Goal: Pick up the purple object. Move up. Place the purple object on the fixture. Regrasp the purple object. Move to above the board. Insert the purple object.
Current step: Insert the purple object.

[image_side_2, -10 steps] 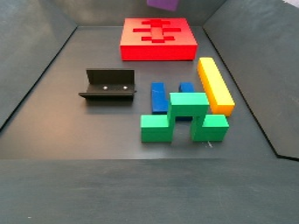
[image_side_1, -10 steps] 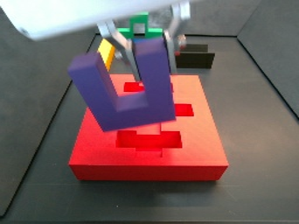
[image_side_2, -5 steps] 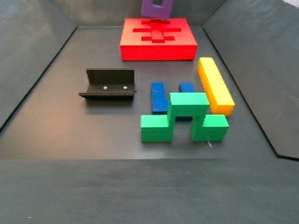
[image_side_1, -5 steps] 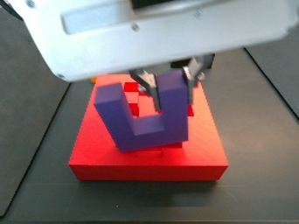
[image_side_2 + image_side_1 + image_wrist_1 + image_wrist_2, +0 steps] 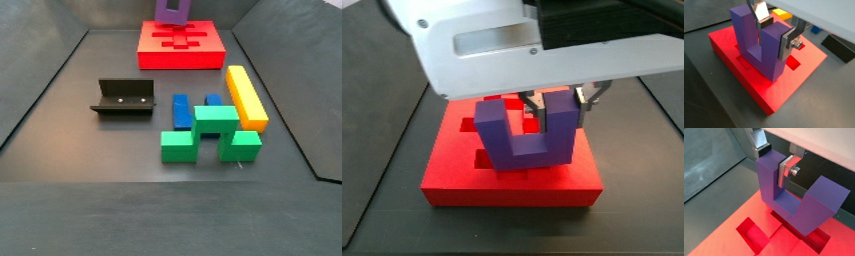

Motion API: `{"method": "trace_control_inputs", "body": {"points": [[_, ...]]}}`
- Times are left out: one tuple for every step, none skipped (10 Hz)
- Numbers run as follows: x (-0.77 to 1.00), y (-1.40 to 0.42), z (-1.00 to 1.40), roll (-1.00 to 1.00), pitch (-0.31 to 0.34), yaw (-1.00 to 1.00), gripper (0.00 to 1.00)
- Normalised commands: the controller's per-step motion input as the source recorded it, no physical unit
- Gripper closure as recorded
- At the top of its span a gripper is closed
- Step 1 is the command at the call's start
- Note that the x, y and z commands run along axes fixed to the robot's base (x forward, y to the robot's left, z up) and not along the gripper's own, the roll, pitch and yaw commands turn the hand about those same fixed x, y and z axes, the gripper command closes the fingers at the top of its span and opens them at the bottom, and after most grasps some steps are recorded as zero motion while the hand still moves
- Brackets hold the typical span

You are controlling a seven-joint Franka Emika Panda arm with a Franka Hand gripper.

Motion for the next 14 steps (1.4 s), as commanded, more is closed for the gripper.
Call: {"method": "trace_control_inputs", "body": {"points": [[-0.03,0.01,-0.08,0.0,0.0,-0.11,1.0],[-0.15,0.13,-0.07,-0.09,0.0,-0.09,1.0],[-0.19,0.14,-0.01,-0.18,0.01,-0.06,1.0],[-0.12,0.1,0.0,-0.21,0.011,-0.01,1.0],[-0.09,0.05,0.0,-0.22,0.013,0.0,1.0],[-0.16,0.0,0.0,-0.26,0.011,0.0,1.0],[-0.14,0.0,0.0,-0.26,0.02,0.0,1.0],[-0.1,0.0,-0.05,-0.2,0.026,0.0,1.0],[-0.01,0.0,-0.02,-0.14,0.027,0.0,1.0],[0.0,0.13,0.0,-0.14,0.034,0.0,1.0],[-0.02,0.17,-0.07,-0.16,0.041,0.0,1.0],[-0.17,0.16,-0.12,-0.22,0.067,0.0,1.0],[-0.21,0.12,-0.06,-0.27,0.093,0.02,1.0],[-0.18,0.07,-0.01,-0.3,0.104,0.05,1.0]]}}
